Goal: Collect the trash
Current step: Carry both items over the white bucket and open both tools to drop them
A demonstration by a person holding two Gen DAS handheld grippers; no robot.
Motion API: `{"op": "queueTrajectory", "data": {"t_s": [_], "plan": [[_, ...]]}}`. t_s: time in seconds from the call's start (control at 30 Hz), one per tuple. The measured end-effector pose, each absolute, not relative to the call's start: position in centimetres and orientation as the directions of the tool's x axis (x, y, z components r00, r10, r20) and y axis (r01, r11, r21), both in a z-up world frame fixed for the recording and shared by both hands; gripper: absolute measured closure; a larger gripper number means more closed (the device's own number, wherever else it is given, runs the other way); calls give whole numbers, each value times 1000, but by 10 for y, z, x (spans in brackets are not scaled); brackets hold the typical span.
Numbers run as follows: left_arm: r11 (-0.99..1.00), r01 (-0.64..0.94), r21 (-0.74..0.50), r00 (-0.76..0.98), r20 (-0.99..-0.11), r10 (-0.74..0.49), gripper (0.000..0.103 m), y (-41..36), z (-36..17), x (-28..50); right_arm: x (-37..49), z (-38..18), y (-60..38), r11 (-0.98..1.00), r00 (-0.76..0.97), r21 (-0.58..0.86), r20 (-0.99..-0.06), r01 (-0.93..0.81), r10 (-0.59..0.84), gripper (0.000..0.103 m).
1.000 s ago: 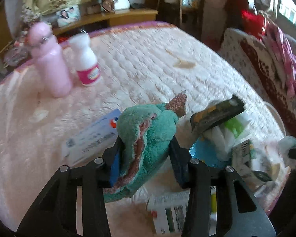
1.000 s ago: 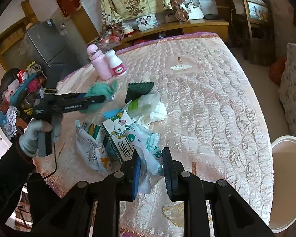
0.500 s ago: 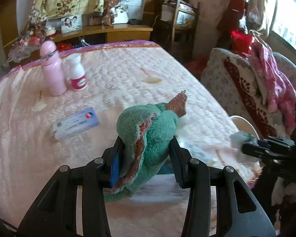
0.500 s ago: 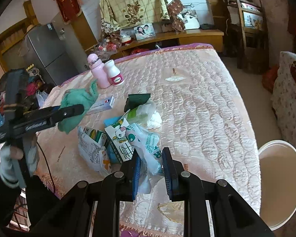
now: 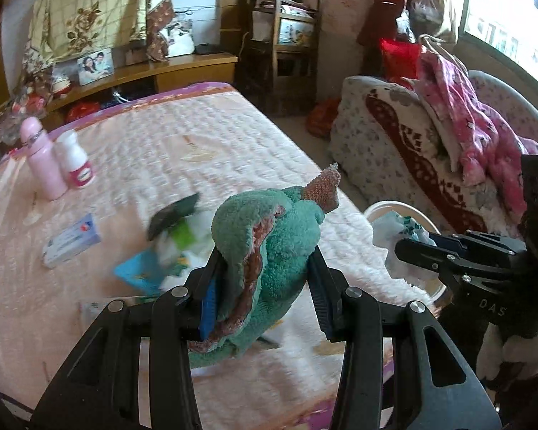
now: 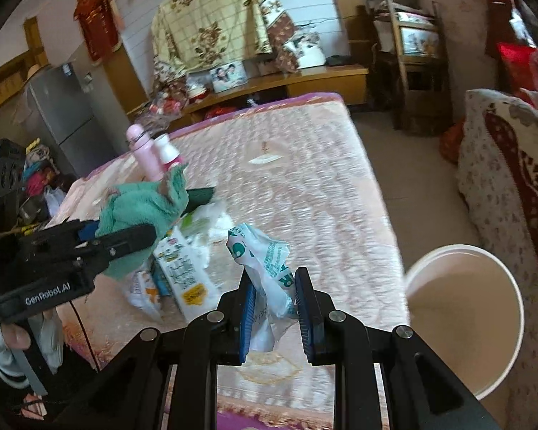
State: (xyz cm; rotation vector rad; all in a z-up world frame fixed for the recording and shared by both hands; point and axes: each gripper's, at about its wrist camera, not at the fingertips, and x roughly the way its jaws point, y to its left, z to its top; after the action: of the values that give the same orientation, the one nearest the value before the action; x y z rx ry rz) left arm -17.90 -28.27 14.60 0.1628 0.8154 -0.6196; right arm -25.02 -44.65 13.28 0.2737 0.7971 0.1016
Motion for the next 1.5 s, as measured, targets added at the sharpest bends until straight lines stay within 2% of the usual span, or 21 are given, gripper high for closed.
{"op": "queueTrajectory", "data": {"t_s": [0.73,1.17,1.23,1.3,1.4,1.5], "plan": [[685,720,-107,395,-749,-532,61,-434,123,-216,-306,110,-578,925,657,223,-753,309,-38,83],[645,744,-173,293,-783,-548,58,-473,97,-210,-303,73,-609,896,587,221,-808,384,-52,82],[642,742,-193,274,-787,-553,57,-477,93,-206,-301,68,-614,887,582,234,-812,397,-46,78],[639,737,-221,251,-788,-562,54,-479,90,-203,-299,65,-620,879,580,238,-813,414,-53,61],[621,738,-265,211,-784,-584,46,-483,86,-199,-298,63,-624,870,583,250,-811,425,-51,58],[613,735,-290,197,-773,-602,43,-483,87,-197,-299,62,-624,864,584,263,-810,429,-43,58]]}}
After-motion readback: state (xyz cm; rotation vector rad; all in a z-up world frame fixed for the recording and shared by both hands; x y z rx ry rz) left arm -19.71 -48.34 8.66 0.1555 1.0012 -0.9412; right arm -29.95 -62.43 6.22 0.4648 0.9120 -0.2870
